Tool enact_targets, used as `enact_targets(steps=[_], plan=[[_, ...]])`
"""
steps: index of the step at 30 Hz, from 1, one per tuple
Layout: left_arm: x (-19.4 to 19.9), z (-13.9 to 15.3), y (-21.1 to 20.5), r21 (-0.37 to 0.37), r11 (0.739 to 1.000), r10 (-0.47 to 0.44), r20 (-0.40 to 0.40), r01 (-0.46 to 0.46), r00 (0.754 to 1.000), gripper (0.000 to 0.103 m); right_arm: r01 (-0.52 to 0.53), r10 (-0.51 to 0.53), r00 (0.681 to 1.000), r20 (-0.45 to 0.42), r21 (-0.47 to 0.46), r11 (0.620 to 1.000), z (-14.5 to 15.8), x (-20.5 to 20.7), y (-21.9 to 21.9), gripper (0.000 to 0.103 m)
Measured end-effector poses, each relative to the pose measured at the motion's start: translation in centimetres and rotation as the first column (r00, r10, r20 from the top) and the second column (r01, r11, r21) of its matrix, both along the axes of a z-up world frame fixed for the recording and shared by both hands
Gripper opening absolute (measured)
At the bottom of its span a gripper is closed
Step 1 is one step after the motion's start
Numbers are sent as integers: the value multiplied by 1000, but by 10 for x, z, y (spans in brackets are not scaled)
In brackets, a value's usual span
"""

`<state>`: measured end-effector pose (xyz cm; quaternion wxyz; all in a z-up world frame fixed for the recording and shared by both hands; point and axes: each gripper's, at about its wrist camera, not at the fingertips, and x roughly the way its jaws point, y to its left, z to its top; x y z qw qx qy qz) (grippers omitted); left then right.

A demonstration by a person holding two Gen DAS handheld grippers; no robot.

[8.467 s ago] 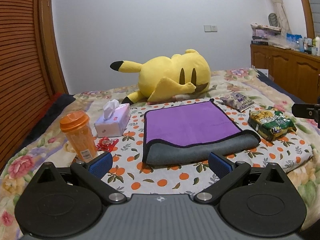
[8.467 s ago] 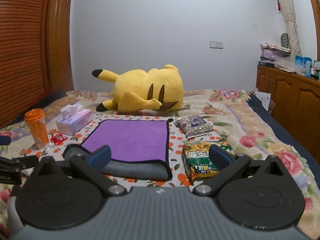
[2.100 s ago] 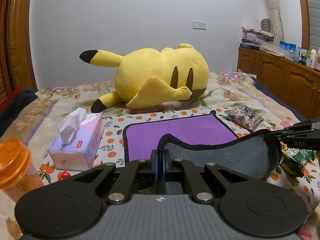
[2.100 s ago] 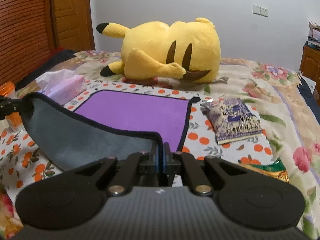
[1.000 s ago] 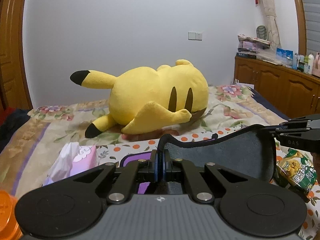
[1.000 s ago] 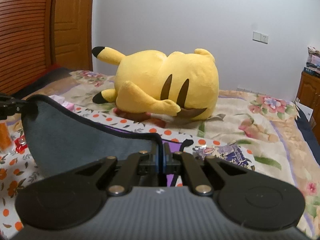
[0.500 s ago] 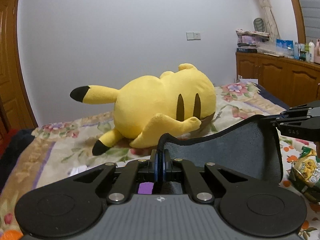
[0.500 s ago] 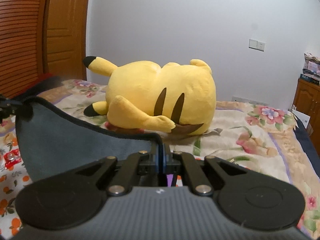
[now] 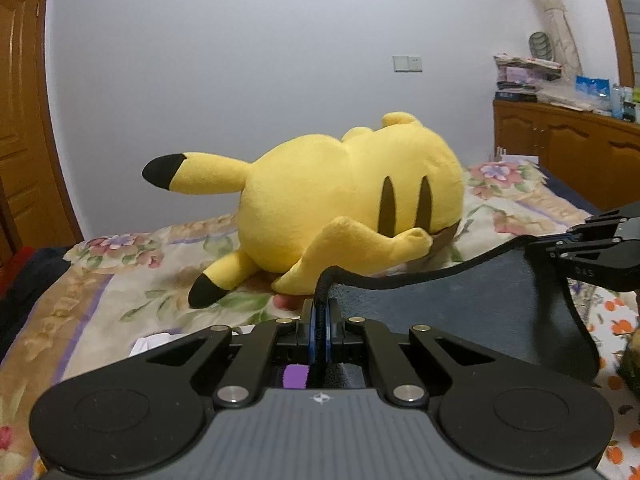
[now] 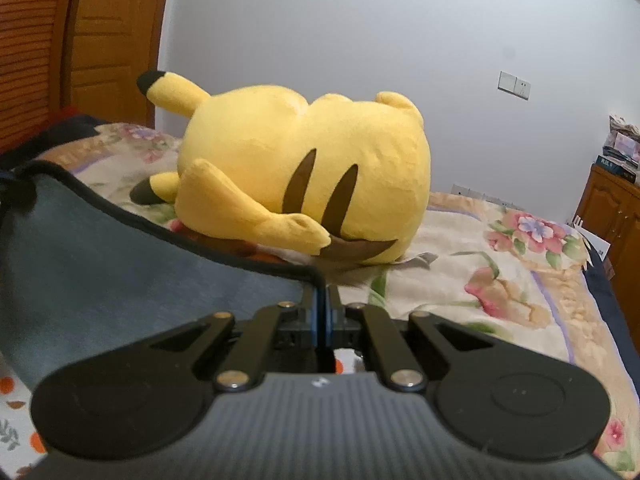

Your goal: Fold towel

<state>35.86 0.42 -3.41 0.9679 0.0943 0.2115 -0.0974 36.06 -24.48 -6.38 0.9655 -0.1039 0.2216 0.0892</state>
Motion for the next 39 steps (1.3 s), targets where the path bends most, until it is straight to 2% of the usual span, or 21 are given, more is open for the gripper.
enact_targets(steps=[4, 8, 17, 28, 30, 32, 33, 34, 35, 36, 39], plan=[[13, -9, 2, -2, 1000, 27, -10, -27, 1000, 5, 3, -3, 1000, -9, -16, 1000, -10, 11, 6, 4], [21, -22, 9, -52, 997, 52, -20, -53, 998, 5, 4, -5, 1000, -30, -28, 1000, -18, 24, 13, 4], [42, -60, 11, -10, 995, 96, -93, -98, 991, 5, 8, -13, 994, -112, -48, 999, -41, 39, 27, 4], [51, -77, 10, 3, 994, 113, -125, -114, 986, 7, 45, -51, 986, -160, -40, 998, -50, 44, 27, 5], [50, -78, 9, 3, 994, 107, -134, -108, 985, 10, 55, -62, 986, -157, -48, 997, -50, 42, 27, 12], [49, -80, 8, 6, 995, 104, -144, -104, 984, 21, 55, -60, 985, -164, -35, 998, -50, 40, 26, 15], [47, -80, 7, 4, 995, 103, -149, -104, 983, 29, 55, -59, 984, -168, -29, 998, -50, 38, 26, 24], [45, -80, 7, 0, 995, 101, -151, -102, 983, 30, 54, -57, 984, -167, -25, 998, -50, 34, 26, 32], [43, -81, 7, -5, 995, 96, -154, -98, 983, 31, 53, -56, 985, -162, -20, 998, -49, 31, 26, 48], [40, -81, 6, -6, 996, 91, -157, -93, 983, 31, 54, -55, 986, -157, -12, 998, -49, 26, 25, 54], [32, -82, 3, -1, 997, 80, -170, -81, 982, 34, 50, -47, 985, -166, 17, 999, -51, 15, 24, 54]])
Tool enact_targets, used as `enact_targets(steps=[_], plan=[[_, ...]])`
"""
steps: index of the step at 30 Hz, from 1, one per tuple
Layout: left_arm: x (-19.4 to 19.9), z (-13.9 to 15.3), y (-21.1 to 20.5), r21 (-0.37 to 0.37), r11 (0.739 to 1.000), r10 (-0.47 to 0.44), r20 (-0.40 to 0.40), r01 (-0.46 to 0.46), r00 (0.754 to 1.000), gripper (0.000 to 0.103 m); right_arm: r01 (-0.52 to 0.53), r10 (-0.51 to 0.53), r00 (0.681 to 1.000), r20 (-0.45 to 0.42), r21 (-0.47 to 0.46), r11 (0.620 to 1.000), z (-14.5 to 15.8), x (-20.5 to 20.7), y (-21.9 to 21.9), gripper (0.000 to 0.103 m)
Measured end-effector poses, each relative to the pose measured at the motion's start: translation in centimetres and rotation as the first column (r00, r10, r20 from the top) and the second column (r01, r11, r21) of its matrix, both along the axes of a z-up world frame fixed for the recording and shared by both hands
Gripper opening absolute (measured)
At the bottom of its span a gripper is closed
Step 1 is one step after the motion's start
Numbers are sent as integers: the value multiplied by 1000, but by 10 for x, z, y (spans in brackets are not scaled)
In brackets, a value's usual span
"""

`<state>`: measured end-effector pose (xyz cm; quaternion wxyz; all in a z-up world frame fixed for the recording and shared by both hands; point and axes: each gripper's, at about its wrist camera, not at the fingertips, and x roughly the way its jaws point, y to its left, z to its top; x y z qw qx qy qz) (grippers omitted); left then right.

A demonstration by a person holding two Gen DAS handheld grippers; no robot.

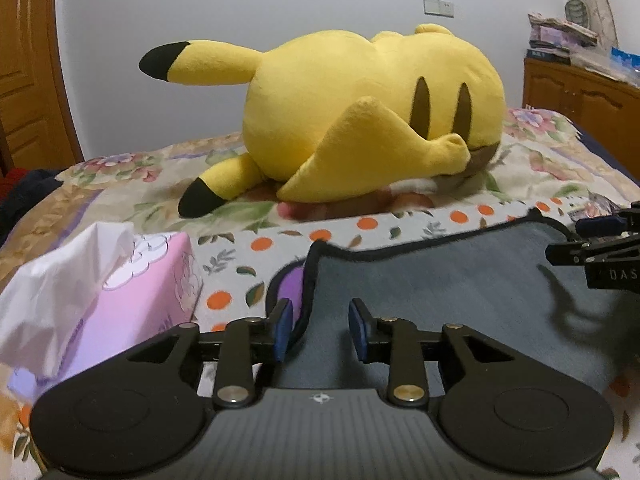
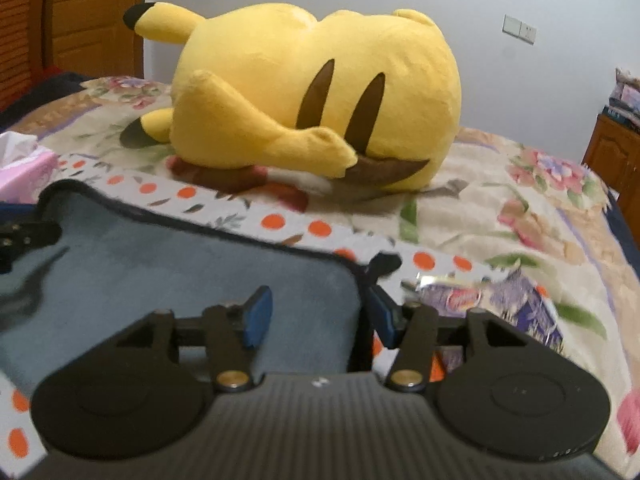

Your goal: Fold towel

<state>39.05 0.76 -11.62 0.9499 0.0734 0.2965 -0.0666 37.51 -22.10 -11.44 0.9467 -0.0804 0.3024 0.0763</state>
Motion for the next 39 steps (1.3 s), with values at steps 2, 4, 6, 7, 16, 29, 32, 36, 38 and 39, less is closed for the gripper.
enact_targets(steps=[2, 4, 6, 7, 16, 29, 32, 36, 38, 39], plan=[[-7, 0, -2, -2, 1000, -9, -8, 9, 1000, 37, 2, -2, 1000, -14, 24, 1000, -2, -8, -2, 54], [-14, 1, -5, -7, 1000, -17, -10, 17, 1000, 44, 4, -4, 1000, -22, 40, 999, -4, -16, -2, 54], [-21, 2, -7, -3, 1000, -25, -12, 24, 1000, 46, 3, -2, 1000, -30, 50, 999, -5, -23, -2, 54], [-23, 2, -7, -1, 1000, -26, -14, 26, 1000, 46, 5, -3, 999, -33, 58, 998, -5, -27, -3, 54], [-44, 17, -6, 7, 1000, -22, -16, 22, 1000, 59, 15, -12, 999, -42, 73, 997, 1, -55, -9, 54], [-101, 48, -16, 11, 998, -54, -8, 54, 999, 75, 31, -29, 999, -19, 97, 995, 37, -111, -20, 54], [-115, 56, -18, 8, 998, -61, -6, 61, 998, 77, 31, -30, 999, -15, 102, 994, 45, -126, -22, 55], [-135, 68, -20, 7, 998, -62, 8, 62, 998, 83, 34, -33, 999, -12, 110, 993, 53, -144, -24, 55], [-145, 74, -20, 6, 998, -62, 13, 62, 998, 85, 35, -34, 999, -10, 115, 993, 57, -153, -25, 56], [-150, 77, -20, 5, 998, -63, 14, 63, 998, 86, 35, -35, 999, -8, 116, 993, 59, -157, -25, 56]])
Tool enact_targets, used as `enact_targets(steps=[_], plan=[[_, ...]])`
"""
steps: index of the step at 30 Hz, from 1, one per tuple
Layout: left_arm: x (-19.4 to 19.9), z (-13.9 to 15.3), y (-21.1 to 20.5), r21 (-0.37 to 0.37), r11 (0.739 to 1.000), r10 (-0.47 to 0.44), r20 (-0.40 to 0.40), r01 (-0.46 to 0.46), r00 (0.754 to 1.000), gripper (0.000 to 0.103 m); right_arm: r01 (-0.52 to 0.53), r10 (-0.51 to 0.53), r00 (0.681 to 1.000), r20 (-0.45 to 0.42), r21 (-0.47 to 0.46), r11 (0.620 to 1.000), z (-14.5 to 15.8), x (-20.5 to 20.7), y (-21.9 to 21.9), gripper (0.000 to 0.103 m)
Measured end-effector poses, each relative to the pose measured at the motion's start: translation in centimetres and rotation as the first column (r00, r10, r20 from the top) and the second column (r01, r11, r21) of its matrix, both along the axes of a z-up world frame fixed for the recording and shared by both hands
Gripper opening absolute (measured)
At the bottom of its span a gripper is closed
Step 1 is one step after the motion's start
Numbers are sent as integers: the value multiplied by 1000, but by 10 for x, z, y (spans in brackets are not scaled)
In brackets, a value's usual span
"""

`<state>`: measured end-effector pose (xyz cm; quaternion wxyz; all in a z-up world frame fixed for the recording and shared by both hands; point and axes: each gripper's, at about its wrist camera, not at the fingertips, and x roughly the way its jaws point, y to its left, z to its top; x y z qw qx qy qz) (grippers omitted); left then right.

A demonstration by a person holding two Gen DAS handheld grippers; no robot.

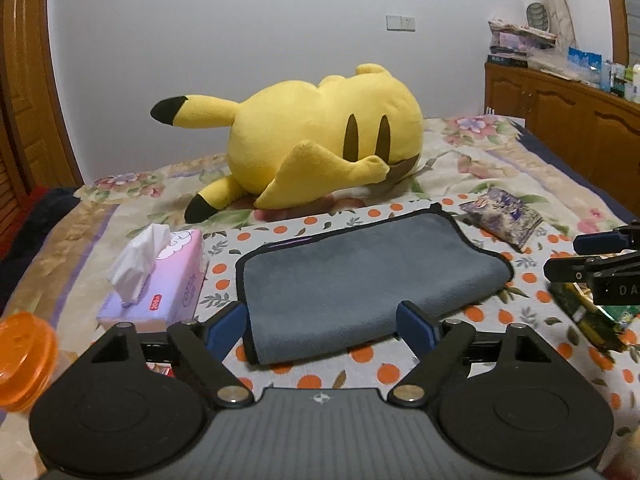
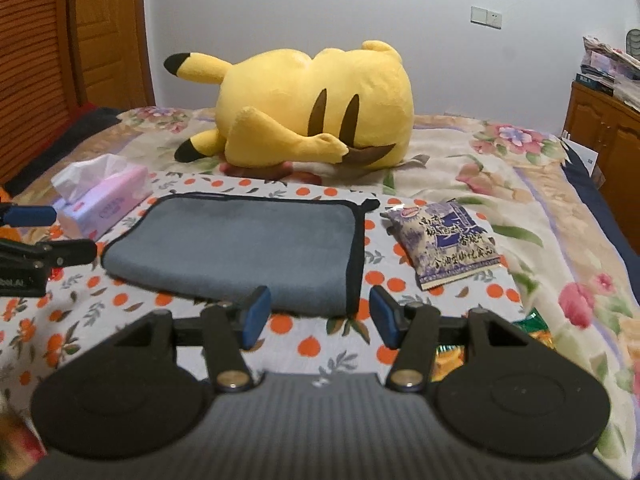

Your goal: Fold towel

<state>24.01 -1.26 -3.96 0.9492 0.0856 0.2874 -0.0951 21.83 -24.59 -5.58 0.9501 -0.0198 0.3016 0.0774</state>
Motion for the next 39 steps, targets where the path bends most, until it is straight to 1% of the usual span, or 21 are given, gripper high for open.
enact_targets(steps=[5, 10, 16, 19, 20, 23, 26, 27, 31, 33, 35, 39], plan=[[-24, 13, 0, 12, 1000, 8, 9, -8, 1000, 90, 10, -10, 1000, 7, 15, 1000, 9, -21, 0, 60], [-46, 27, 2, 9, 1000, 11, 13, -11, 1000, 93, 12, -12, 1000, 21, 11, 1000, 22, -44, 1, 61], [-74, 42, 3, -7, 1000, 12, 18, -12, 1000, 96, 19, -20, 999, 50, 24, 1000, 41, -68, 0, 64], [-86, 48, 4, -5, 1000, 10, 20, -10, 1000, 96, 22, -24, 998, 64, 27, 999, 48, -79, -1, 68], [-89, 50, 4, -4, 1000, 8, 21, -8, 1000, 96, 22, -24, 998, 65, 29, 999, 51, -81, -2, 70], [-98, 56, 4, 3, 1000, 7, 16, -7, 1000, 96, 29, -31, 997, 73, 25, 999, 56, -89, -3, 81], [-106, 61, 3, 6, 1000, 10, 13, -10, 1000, 96, 38, -40, 996, 79, 24, 999, 59, -96, -4, 86], [-108, 63, 3, 5, 1000, 11, 15, -11, 1000, 97, 42, -44, 996, 79, 23, 999, 60, -98, -4, 89], [-119, 68, -1, 12, 1000, 10, 32, -11, 999, 102, 57, -59, 995, 82, 22, 998, 62, -105, -6, 94], [-123, 70, -4, 12, 1000, 5, 30, -6, 1000, 102, 64, -66, 995, 79, 23, 998, 63, -108, -6, 100], [-126, 71, -6, 1, 1000, 8, 25, -8, 1000, 102, 71, -72, 994, 78, 18, 997, 62, -110, -6, 103], [-133, 69, -10, -4, 1000, 2, 23, -2, 1000, 102, 74, -75, 995, 69, 9, 997, 60, -114, -6, 103]])
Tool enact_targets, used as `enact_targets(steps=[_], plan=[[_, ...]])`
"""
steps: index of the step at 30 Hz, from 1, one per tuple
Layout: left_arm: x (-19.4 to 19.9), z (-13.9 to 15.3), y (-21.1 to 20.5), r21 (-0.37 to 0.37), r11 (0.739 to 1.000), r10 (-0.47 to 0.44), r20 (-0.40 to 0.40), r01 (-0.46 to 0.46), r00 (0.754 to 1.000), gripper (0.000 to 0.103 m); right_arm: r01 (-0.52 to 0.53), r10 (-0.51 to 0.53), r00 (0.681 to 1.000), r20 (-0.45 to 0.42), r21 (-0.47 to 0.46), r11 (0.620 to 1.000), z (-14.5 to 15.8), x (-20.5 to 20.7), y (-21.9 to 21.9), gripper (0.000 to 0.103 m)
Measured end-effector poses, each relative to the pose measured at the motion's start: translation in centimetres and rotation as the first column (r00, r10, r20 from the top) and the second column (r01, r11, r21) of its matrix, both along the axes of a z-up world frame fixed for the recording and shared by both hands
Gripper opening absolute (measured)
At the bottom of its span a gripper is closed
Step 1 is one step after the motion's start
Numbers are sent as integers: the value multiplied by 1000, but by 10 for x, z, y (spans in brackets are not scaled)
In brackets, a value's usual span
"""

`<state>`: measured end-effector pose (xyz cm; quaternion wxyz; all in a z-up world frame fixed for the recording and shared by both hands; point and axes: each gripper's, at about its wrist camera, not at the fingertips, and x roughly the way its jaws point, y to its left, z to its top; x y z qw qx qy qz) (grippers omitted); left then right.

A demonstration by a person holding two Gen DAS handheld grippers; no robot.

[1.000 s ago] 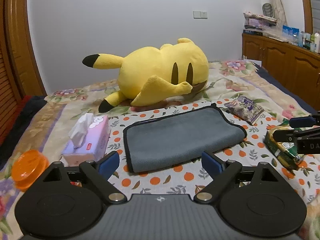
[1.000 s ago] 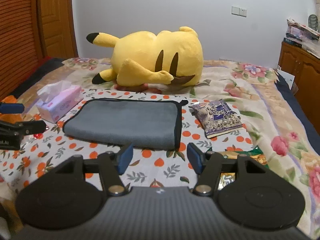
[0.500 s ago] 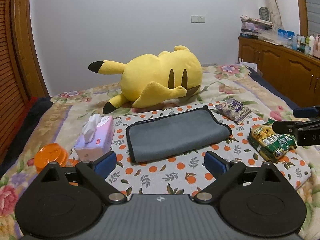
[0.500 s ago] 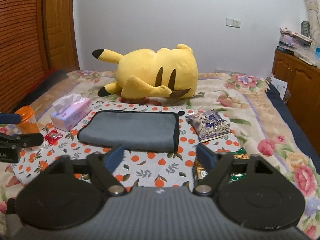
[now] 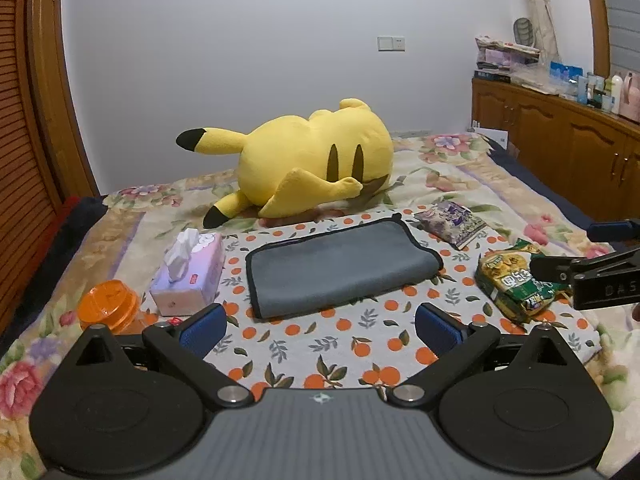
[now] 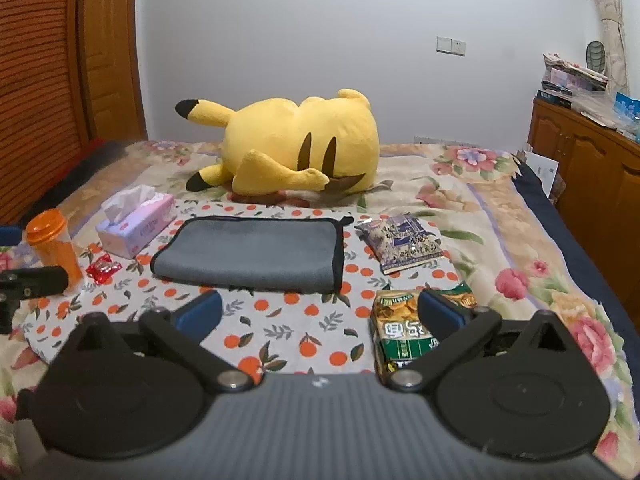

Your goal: Fold towel

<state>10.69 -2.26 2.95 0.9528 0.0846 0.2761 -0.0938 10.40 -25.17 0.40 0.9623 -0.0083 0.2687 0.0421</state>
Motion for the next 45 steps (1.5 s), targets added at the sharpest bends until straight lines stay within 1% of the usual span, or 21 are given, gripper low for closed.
enact_targets(steps=[4, 7, 13, 21, 27, 31, 38, 45], plan=[[-6, -4, -4, 10, 1000, -1, -2, 1, 1000, 102, -3, 4, 1000, 4, -6, 1000, -3, -7, 0, 103], [-10, -8, -5, 5, 1000, -1, -9, 1, 1000, 102, -4, 5, 1000, 5, -4, 1000, -5, -12, 0, 103], [-21, -17, -8, 29, 1000, 11, -12, -11, 1000, 102, -7, 8, 1000, 18, -23, 1000, -9, -23, 2, 103], [-40, -24, -5, 0, 999, 40, -26, -40, 999, 102, -24, 24, 999, 36, -21, 1000, -9, -45, 6, 103], [-58, -34, -5, 8, 998, 55, -37, -55, 998, 102, -25, 25, 999, 33, -7, 1000, -16, -60, 7, 103], [-68, -41, -2, -9, 998, 67, -55, -67, 996, 102, -24, 24, 999, 26, -4, 1000, -21, -68, 8, 103], [-81, -54, 0, -15, 996, 87, -80, -89, 993, 102, -26, 26, 999, 26, 3, 1000, -24, -80, 8, 103], [-89, -62, 0, -13, 996, 87, -73, -89, 993, 102, -24, 23, 999, 26, 16, 1000, -26, -88, 8, 103]])
